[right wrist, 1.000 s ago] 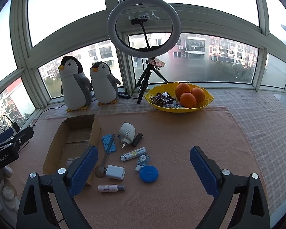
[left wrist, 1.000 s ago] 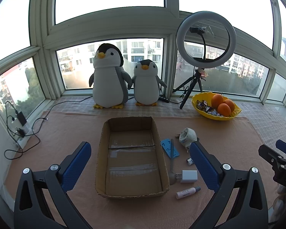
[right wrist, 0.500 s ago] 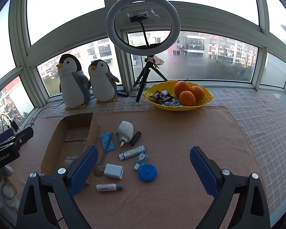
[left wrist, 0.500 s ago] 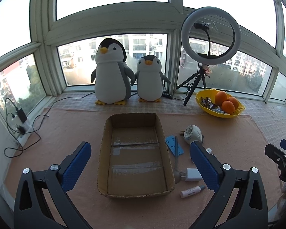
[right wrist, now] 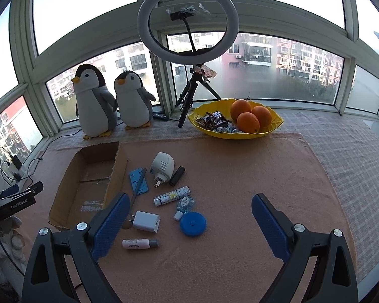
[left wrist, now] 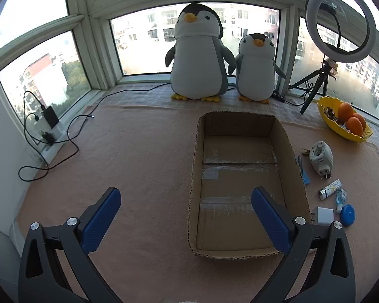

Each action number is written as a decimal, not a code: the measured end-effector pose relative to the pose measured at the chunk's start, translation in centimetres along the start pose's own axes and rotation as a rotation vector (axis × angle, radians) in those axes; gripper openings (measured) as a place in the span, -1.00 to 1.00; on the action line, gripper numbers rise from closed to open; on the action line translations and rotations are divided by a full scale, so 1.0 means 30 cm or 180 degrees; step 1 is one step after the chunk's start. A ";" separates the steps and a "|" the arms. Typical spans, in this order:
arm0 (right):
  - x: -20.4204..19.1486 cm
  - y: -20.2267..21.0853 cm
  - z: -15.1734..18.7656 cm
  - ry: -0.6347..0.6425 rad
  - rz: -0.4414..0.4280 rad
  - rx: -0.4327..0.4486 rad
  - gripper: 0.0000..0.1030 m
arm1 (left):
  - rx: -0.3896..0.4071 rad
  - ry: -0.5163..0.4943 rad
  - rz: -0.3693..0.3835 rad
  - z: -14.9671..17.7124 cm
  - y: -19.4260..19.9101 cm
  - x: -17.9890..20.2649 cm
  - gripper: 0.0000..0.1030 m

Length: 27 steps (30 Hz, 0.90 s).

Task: Organize rigid objects
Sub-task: 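Move the left gripper over the cardboard box while the right gripper approaches the blue tape measure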

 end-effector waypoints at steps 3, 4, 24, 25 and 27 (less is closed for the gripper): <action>0.007 -0.009 0.005 -0.0002 0.0012 -0.0009 0.85 | -0.0176 0.0012 0.0009 0.042 -0.065 -0.017 0.99; 0.012 -0.010 0.006 -0.0011 0.0009 -0.0009 0.85 | -0.0230 0.0015 -0.0002 0.055 -0.085 -0.021 0.99; 0.107 -0.092 0.075 -0.0083 0.0133 -0.0123 0.85 | -0.0737 -0.0014 -0.0067 0.175 -0.296 -0.037 0.36; 0.108 -0.103 0.086 -0.0056 0.0147 -0.0172 0.85 | -0.0746 -0.0037 -0.0067 0.179 -0.301 -0.034 0.28; 0.106 -0.129 0.107 -0.0001 0.0154 -0.0277 0.85 | -0.0780 -0.0069 -0.0049 0.188 -0.310 -0.027 0.15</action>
Point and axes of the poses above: each gripper's, at about its wrist camera, not at the fingertips, and y roughly against the way its jaws point, x to its right, z to its underside, the point moved 9 cm from there along -y, roughly the way its jaws point, and after that the axes turned 2 degrees about y, right-handed, at the moved point
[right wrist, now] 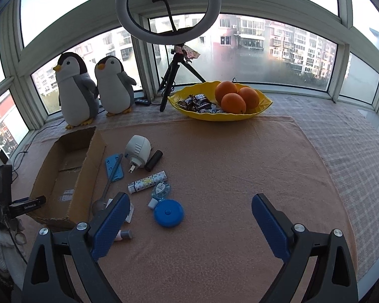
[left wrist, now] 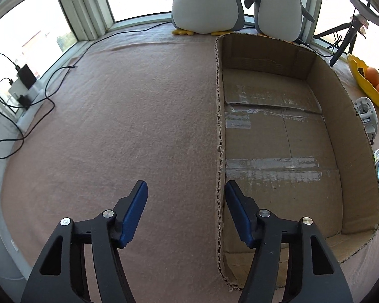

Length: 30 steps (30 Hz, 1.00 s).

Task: Organize rigid objects
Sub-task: 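Move the left gripper over the cardboard box while the right gripper approaches the blue tape measure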

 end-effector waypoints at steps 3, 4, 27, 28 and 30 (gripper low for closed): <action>-0.007 -0.029 0.027 0.0063 0.0032 -0.0086 0.85 | -0.0047 -0.0059 0.0037 0.005 -0.013 0.010 0.05; -0.008 -0.038 0.033 0.0076 0.0036 -0.0102 0.85 | -0.0049 -0.0078 0.0036 0.006 -0.017 0.012 0.04; -0.075 -0.353 0.153 0.0434 -0.0028 -0.0691 0.83 | 0.0020 -0.0211 -0.0061 0.006 -0.027 0.018 0.05; -0.078 -0.364 0.163 0.0401 -0.0083 -0.0747 0.80 | 0.0016 -0.0201 -0.0056 0.006 -0.028 0.016 0.05; -0.084 -0.385 0.173 0.0379 -0.0131 -0.0833 0.74 | -0.0005 -0.0169 -0.0041 0.006 -0.030 0.013 0.05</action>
Point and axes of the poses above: each gripper's, at about its wrist camera, not at the fingertips, and y roughly against the way its jaws point, x to its right, z to its underside, the point moved 9 cm from there along -y, roughly the way its jaws point, and after that the axes turned 2 degrees about y, right-handed, at the moved point
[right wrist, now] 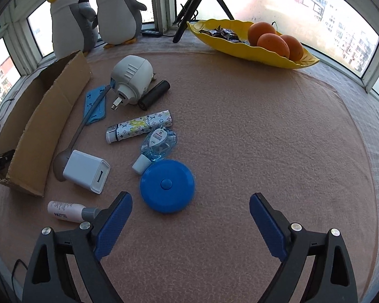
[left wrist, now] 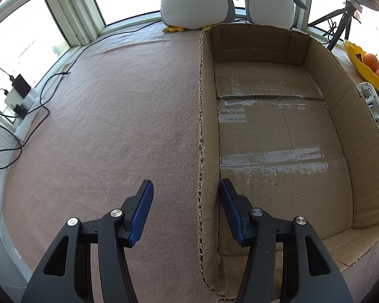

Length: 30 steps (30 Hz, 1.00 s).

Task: Organize rigid objects
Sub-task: 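Move the left gripper over the cardboard box while the right gripper approaches the blue tape measure, then grasp the blue round tape measure with the right gripper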

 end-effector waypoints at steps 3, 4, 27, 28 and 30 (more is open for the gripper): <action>-0.004 -0.020 -0.005 0.0061 0.0053 -0.0040 0.66 | -0.0032 0.0047 0.0028 -0.001 -0.003 -0.003 0.05; -0.004 -0.028 -0.008 0.0077 0.0069 -0.0064 0.62 | -0.0038 0.0054 0.0035 0.000 -0.003 -0.003 0.05; -0.066 0.008 -0.025 0.0011 0.0131 -0.0088 -0.11 | 0.0015 -0.0251 0.0177 -0.001 -0.005 0.003 0.05; -0.077 0.027 -0.034 0.0006 0.0121 -0.0049 -0.11 | 0.0013 -0.0251 0.0193 -0.001 -0.006 0.002 0.05; -0.107 0.067 -0.055 0.0007 0.0073 0.0032 -0.11 | -0.0001 -0.0234 0.0221 -0.003 -0.009 -0.001 0.05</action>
Point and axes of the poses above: each gripper's, at about its wrist camera, not at the fingertips, and y roughly against the way its jaws point, x to its right, z to its underside, the point moved 9 cm from there along -y, roughly the way its jaws point, and after that the axes turned 2 degrees about y, right-handed, at the moved point
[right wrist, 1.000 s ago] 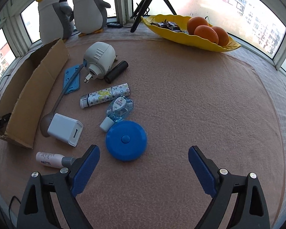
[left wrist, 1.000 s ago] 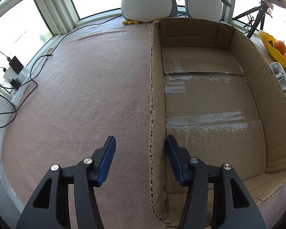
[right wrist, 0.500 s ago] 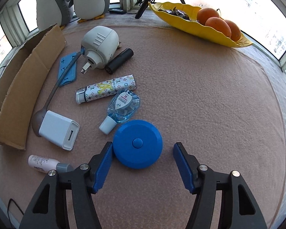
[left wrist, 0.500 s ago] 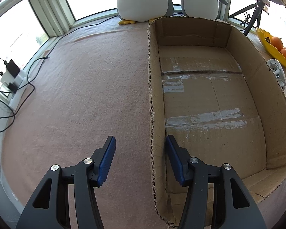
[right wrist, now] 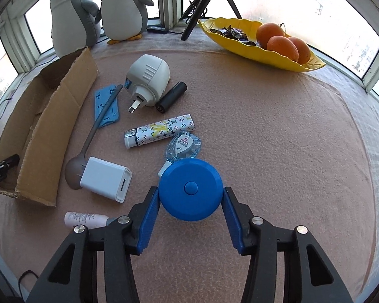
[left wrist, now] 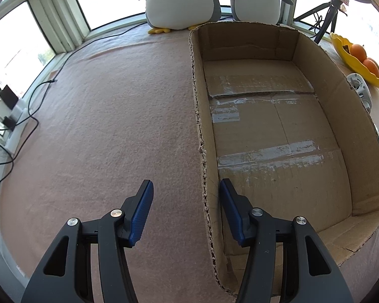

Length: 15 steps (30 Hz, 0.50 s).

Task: Organize rigid objects
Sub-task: 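Grasp the blue round tape measure with the right gripper, then carry the tape measure into the box and open the right gripper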

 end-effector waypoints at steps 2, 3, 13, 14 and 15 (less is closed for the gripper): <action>-0.042 0.042 -0.028 0.0037 -0.0059 0.0088 -0.11 | -0.0014 0.0016 0.0022 -0.001 -0.001 -0.002 0.05; -0.070 0.064 -0.044 0.0081 -0.0095 0.0139 -0.11 | -0.0013 0.0024 0.0033 0.000 -0.001 -0.002 0.05; -0.395 0.168 -0.174 0.0594 -0.0540 0.0401 -0.11 | 0.0027 0.0021 0.0043 0.001 -0.001 0.001 0.05; -0.428 0.161 -0.179 0.0651 -0.0578 0.0393 -0.11 | 0.0032 0.0019 0.0036 0.001 -0.001 0.002 0.05; -0.457 0.152 -0.184 0.0706 -0.0608 0.0382 -0.11 | 0.0034 0.0014 0.0031 0.001 0.000 0.003 0.05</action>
Point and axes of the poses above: each gripper's, at about its wrist camera, not at the fingertips, and y roughly against the way its jaws point, x to its right, z to its underside, the point moved 9 cm from there along -y, roughly the way its jaws point, and after that the axes turned 2 degrees about y, right-handed, at the moved point
